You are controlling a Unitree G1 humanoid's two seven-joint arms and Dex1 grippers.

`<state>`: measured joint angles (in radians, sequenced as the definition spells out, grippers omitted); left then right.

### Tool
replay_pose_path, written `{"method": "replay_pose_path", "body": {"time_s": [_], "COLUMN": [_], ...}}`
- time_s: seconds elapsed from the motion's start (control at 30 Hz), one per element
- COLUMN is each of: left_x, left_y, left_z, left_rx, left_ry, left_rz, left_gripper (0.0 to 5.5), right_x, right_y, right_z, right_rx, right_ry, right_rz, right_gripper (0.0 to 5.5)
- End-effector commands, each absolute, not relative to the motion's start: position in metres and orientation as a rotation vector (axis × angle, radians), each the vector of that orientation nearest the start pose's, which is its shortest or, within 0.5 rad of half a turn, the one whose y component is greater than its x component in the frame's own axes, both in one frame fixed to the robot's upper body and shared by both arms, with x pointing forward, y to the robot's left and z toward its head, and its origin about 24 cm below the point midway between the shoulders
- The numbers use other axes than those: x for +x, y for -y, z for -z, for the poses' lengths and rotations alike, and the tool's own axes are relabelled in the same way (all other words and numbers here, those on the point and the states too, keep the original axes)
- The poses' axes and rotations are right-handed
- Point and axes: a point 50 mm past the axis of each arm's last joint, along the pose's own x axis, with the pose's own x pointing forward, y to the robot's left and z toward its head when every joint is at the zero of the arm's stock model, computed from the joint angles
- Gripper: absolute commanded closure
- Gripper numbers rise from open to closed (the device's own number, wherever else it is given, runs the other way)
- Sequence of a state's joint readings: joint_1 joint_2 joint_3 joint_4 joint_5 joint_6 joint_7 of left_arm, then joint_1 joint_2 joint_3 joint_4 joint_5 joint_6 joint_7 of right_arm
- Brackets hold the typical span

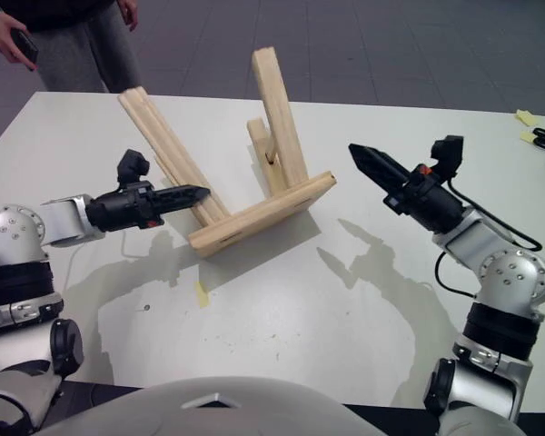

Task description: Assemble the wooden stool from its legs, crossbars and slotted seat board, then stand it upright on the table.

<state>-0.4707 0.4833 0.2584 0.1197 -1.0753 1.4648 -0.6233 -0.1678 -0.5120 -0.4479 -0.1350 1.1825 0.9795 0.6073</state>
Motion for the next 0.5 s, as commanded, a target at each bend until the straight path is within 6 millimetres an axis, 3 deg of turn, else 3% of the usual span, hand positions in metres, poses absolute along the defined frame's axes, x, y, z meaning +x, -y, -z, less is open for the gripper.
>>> {"method": "replay_pose_path", "body": {"time_s": [0.03, 0.13, 0.23, 0.33, 0.4, 0.5], "left_x": [0.282, 0.284, 0.274, 0.248, 0.245, 0.258], "left_y": [-0.205, -0.212, -0.215, -0.208, -0.209, -0.216], "left_z": [-0.118, -0.124, -0.142, -0.139, -0.130, -0.137], "left_rx": [-0.616, -0.428, -0.389, -0.046, 0.188, 0.120], "left_ry": [-0.715, -0.607, -0.498, -0.473, -0.417, -0.220], "left_rz": [0.880, 0.862, 0.936, 0.956, 0.872, 0.668], "left_gripper": [3.24, 2.78, 2.29, 1.84, 1.42, 0.99], "right_x": [0.235, 0.232, 0.232, 0.238, 0.245, 0.265], "right_y": [0.226, 0.224, 0.224, 0.227, 0.226, 0.226], "right_z": [-0.125, -0.123, -0.121, -0.120, -0.119, -0.114], "right_rx": [0.729, 0.733, 0.717, 0.621, 0.510, 0.377], "right_ry": [-0.217, -0.219, -0.217, -0.203, -0.184, -0.146], "right_rz": [-0.792, -0.790, -0.776, -0.713, -0.642, -0.478], "right_gripper": [0.10, 0.10, 0.10, 0.10, 0.10, 0.10]}}
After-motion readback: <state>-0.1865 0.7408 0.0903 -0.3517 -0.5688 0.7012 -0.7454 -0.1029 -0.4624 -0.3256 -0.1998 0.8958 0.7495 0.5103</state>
